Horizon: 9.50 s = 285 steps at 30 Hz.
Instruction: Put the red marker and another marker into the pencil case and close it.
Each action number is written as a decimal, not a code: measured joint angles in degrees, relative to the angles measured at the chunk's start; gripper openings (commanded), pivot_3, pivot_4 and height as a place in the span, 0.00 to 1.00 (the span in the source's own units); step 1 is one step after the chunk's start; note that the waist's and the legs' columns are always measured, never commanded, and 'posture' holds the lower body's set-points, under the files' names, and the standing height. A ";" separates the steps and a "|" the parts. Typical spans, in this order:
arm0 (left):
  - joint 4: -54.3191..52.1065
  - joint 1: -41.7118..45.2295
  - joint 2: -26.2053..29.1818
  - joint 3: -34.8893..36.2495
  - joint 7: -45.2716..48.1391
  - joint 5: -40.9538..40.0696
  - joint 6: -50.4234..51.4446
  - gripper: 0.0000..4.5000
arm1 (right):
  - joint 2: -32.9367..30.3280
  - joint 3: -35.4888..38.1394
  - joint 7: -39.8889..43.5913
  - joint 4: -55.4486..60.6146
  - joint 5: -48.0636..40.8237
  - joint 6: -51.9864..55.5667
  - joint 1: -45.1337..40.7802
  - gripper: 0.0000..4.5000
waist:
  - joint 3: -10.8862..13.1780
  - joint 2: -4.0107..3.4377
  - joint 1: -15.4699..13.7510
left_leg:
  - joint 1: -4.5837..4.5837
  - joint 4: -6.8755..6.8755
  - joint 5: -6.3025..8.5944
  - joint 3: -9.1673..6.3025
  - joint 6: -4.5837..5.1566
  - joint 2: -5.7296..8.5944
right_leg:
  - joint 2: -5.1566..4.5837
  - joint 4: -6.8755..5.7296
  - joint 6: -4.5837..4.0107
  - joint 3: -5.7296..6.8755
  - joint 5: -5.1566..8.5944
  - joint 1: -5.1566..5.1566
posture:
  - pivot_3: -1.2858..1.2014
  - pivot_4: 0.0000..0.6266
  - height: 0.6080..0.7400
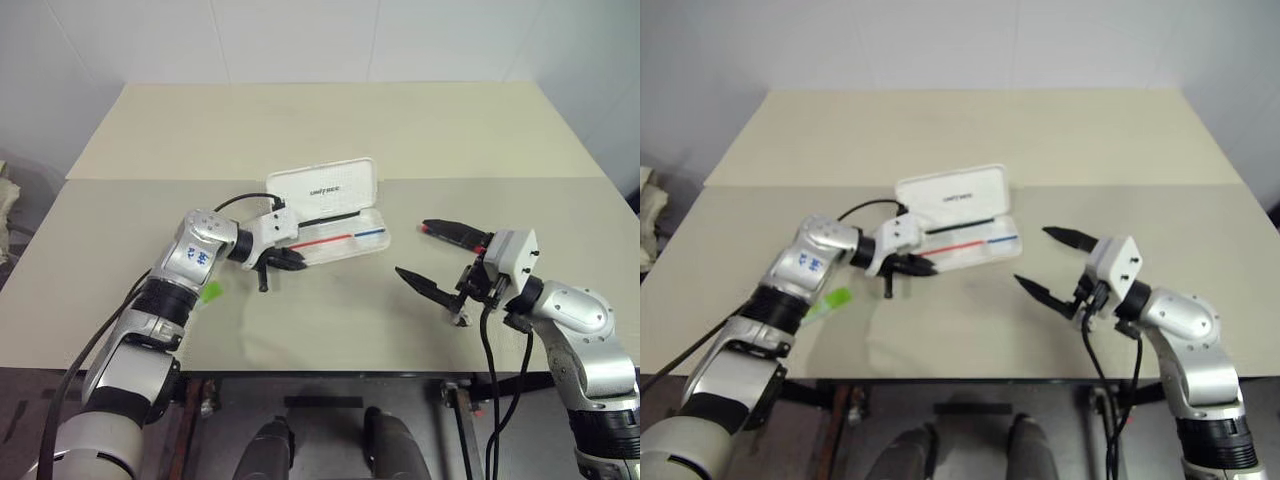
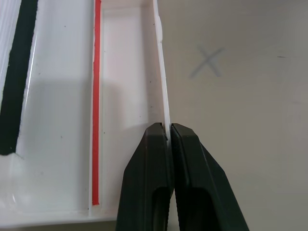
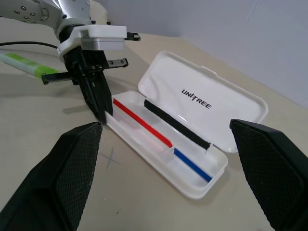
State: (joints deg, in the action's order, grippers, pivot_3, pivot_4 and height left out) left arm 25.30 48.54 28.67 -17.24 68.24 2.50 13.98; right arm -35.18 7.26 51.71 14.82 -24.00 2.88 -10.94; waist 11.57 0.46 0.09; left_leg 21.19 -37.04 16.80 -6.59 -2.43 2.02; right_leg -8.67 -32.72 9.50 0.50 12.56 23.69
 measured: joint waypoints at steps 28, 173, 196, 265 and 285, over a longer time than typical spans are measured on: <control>-20.25 -9.51 4.17 -1.72 4.25 -2.79 11.35 0.40 | -0.52 -0.05 1.85 -1.97 -0.05 -0.43 -0.31 1.00 | 0.00 -0.01 0.04 | -0.06 -0.12 0.41 0.31 0.20 -0.02 | 0.01 0.13 0.16 -0.26 0.16 0.00 | 0.52 0.24 1.00; -40.26 -50.63 12.74 35.52 -15.48 -29.27 -0.24 0.41 | 1.91 -15.73 24.58 -8.90 -3.49 18.54 -23.64 0.99 | 0.00 0.06 1.70 | 0.01 -0.09 0.39 1.14 -0.03 -0.55 | 0.43 -0.27 -0.25 -0.96 -0.06 0.87 | 0.52 0.24 1.00; 0.71 -38.54 20.77 34.08 1.64 -22.46 -17.20 0.41 | -5.56 -11.02 21.15 -5.91 -3.96 20.91 -22.32 0.99 | -0.01 0.07 1.40 | -0.02 -0.15 0.48 1.16 -0.18 -0.95 | 0.85 -0.42 -0.54 -0.91 -0.08 0.87 | 0.52 0.24 1.00; -12.88 -13.14 1.12 9.62 -1.98 -18.33 -7.26 0.25 | -9.48 -6.51 12.99 3.10 -3.27 20.29 -9.75 1.00 | 0.02 0.14 0.02 | 0.05 -0.32 0.50 1.14 -0.24 -1.08 | 1.12 -0.35 -0.55 -0.98 -0.11 0.84 | 0.52 0.24 1.00; -9.20 -11.02 -2.95 4.91 0.13 -15.20 -7.11 0.25 | -10.27 -2.23 8.40 8.12 -4.39 21.38 -2.72 1.00 | 0.03 0.15 -0.08 | 0.03 -0.35 0.50 1.14 -0.24 -1.09 | 1.12 -0.23 -0.53 -0.99 -0.12 0.82 | 0.52 0.24 1.00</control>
State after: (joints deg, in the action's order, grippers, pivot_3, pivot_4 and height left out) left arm 16.11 37.52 25.72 -12.32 68.36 -12.70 6.87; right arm -45.45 5.04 60.10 22.94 -28.39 24.26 -13.65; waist 11.60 0.62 0.01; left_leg 21.22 -37.39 17.30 -5.45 -2.66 0.93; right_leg -7.55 -32.95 8.96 -0.49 12.44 24.52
